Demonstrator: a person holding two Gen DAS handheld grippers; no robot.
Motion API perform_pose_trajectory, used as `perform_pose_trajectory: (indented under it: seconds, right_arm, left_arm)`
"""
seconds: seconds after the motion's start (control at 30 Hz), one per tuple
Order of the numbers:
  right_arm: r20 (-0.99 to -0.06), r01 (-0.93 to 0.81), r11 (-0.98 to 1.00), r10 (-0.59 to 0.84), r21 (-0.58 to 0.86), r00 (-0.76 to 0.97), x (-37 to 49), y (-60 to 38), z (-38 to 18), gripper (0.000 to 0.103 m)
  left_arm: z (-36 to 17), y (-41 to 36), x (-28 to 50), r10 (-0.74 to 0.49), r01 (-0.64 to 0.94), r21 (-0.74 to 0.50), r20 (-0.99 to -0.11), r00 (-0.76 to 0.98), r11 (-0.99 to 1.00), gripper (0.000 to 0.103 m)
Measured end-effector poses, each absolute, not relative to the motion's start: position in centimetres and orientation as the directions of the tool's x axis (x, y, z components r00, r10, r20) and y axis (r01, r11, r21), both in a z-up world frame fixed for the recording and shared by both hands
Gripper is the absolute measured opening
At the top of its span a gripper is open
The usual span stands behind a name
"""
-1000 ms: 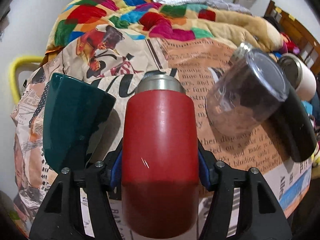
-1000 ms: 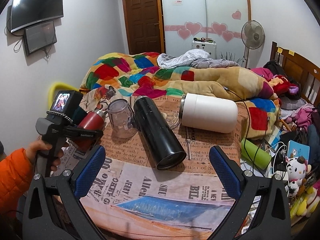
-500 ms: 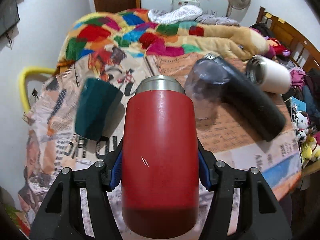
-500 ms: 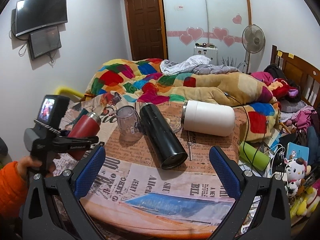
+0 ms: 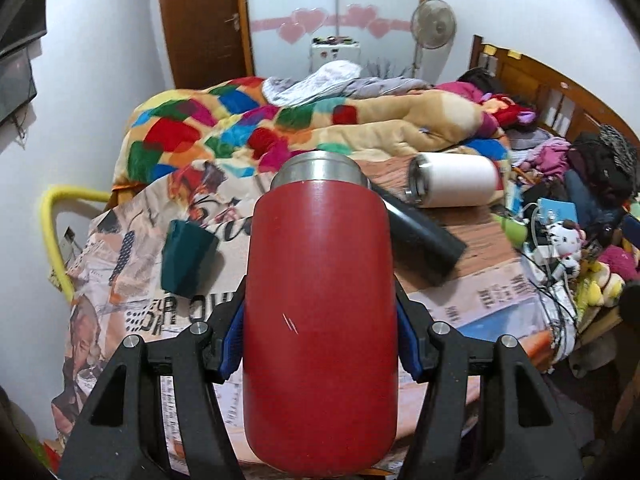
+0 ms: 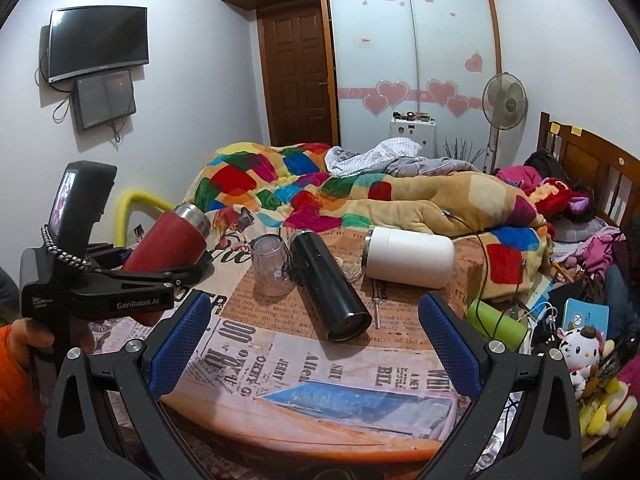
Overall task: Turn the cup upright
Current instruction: 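Lift the red cup with the left tool toward the right tool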
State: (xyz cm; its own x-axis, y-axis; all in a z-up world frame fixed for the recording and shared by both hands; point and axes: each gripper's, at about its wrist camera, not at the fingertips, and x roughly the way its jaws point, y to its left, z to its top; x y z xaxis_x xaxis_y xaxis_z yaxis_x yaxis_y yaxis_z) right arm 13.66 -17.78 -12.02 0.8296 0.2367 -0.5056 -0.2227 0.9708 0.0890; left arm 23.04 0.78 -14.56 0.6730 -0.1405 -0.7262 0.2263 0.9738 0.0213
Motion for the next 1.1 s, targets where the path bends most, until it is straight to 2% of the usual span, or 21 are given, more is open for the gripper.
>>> perform_pose_trajectory:
  seconds: [0.3,0.77,1.1]
  right_arm:
    - [-0.500,-0.215,0.973,0.226,0.080,0.836,12.6,-18.9,-12.1,0.103]
    - [-0.574,-0.176,0.981,0.194,0.087,0.796,14.2,-20.6,-14.7,0.103]
    - [-0.627,-0.158,0.982,0.190,0.107,0.756,15.1,-20.8,-16.3,0.103]
  left_arm:
    - [-15.6,-3.5,21.2,-0.212,0.308,-0.006,-0.737,0.642,0.951,0.061]
    - [-25.1,-6.6,23.9,-0.214,0.307,-0.064,-0.848,0.485,0.950,0.061]
    - [-28.3,-6.9,24.3,-0.222,0.306,-0.088,-0.872,0.437,0.948,0.061]
